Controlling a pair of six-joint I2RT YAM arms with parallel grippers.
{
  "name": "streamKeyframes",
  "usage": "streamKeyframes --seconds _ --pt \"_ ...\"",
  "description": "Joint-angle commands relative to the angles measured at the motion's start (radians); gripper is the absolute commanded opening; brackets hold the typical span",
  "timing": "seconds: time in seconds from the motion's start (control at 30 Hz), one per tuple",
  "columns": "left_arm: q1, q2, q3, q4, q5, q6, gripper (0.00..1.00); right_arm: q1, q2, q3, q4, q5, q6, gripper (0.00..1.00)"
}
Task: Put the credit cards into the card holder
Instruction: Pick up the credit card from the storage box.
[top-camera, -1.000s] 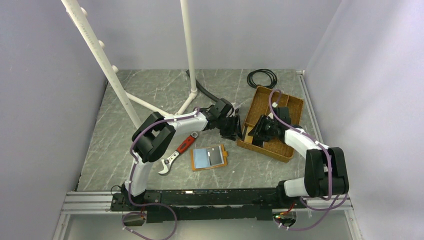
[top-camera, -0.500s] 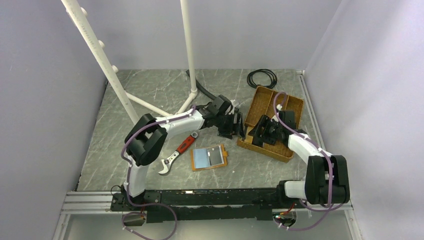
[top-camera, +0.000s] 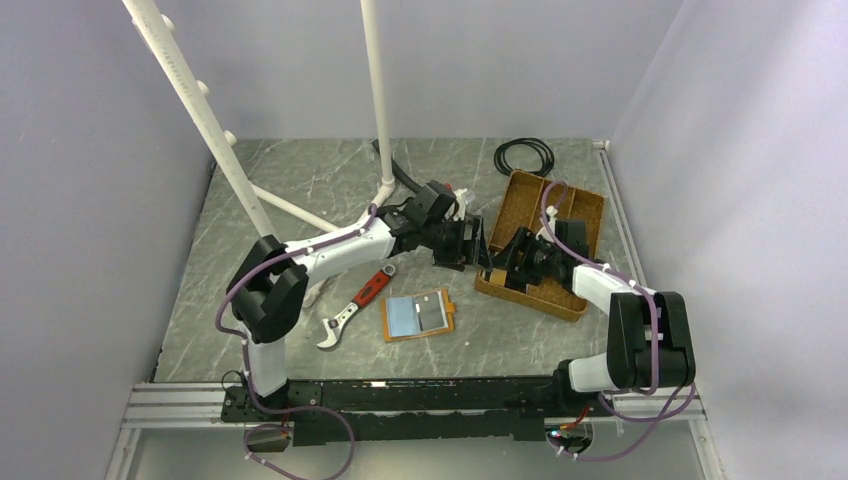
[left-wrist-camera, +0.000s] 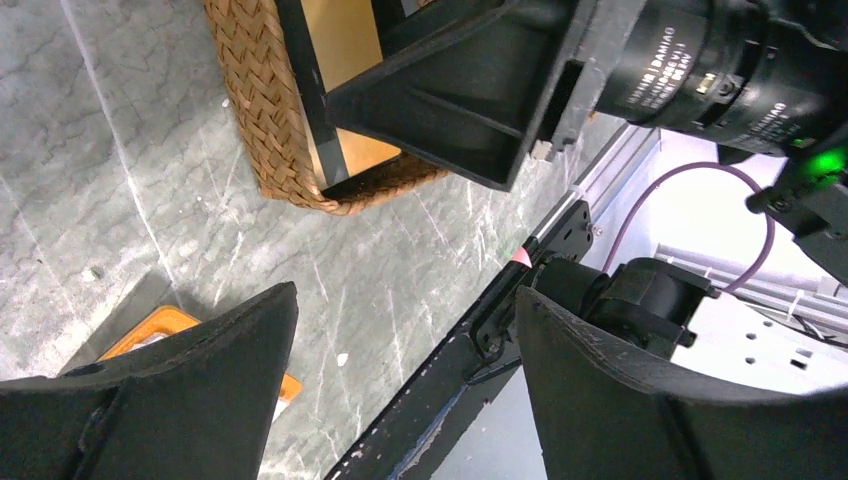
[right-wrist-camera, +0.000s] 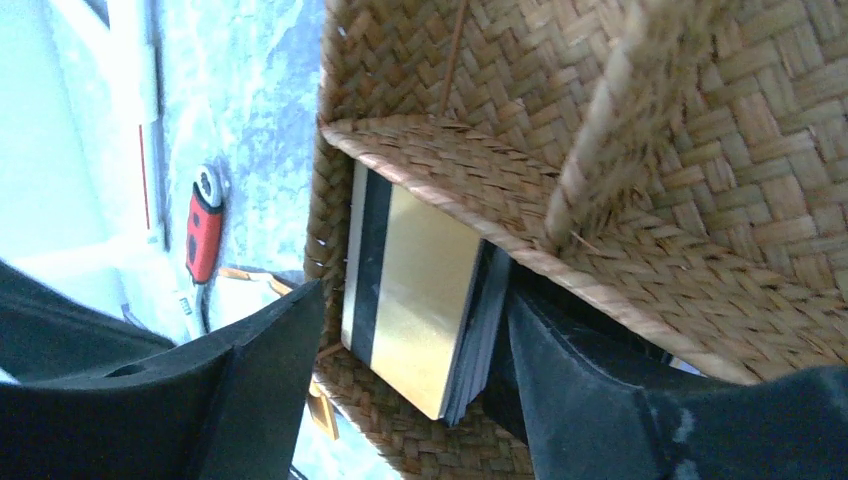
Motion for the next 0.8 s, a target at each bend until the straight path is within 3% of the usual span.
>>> streamKeyframes --seconds 0.0,0.13,0.37,0.6,0.67,0.77 --pt "-0.004 -0.083 -0.005 0.007 0.012 0.013 0.85 -0.015 0.02 -0.049 -0.093 0.078 -0.005 0.67" --pt "-0.005 -0.106 -0.006 -0.001 0.002 0.019 0.85 -0.015 0.004 -0.054 -0.155 0.155 0.001 0.4" --pt "-0.004 -0.127 -0.029 0.003 -0.001 0.019 0.85 -0.015 -0.132 -0.056 -0.255 0.259 0.011 0.31" --pt "-0.005 -0.138 -0.036 0.003 -0.002 0.02 0.85 -0.015 -0.135 -0.043 -0.264 0.269 0.009 0.08" --pt "-0.004 -0.143 -0.038 -0.001 -0.005 0.022 0.85 -0.015 -0.148 -0.038 -0.266 0.249 0.002 0.08" --pt "-0.004 -0.153 -0.044 0.005 -0.005 0.018 0.85 -0.015 -0.193 -0.046 -0.225 0.175 0.007 0.21"
